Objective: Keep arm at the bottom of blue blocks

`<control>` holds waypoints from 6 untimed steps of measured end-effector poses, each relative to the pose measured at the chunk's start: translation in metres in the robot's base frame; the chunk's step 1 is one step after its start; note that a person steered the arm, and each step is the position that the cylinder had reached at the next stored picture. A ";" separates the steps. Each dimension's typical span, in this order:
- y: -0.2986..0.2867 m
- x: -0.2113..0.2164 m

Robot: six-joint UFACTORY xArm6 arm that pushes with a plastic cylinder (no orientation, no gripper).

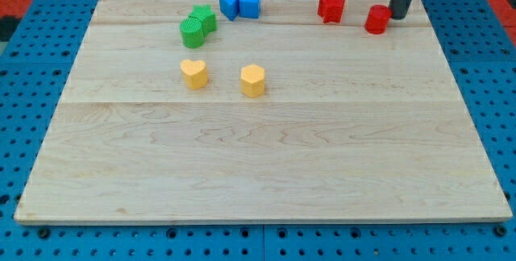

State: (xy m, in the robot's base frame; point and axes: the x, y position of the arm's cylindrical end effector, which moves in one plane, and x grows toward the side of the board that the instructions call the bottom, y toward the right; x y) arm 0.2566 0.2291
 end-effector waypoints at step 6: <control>-0.184 0.039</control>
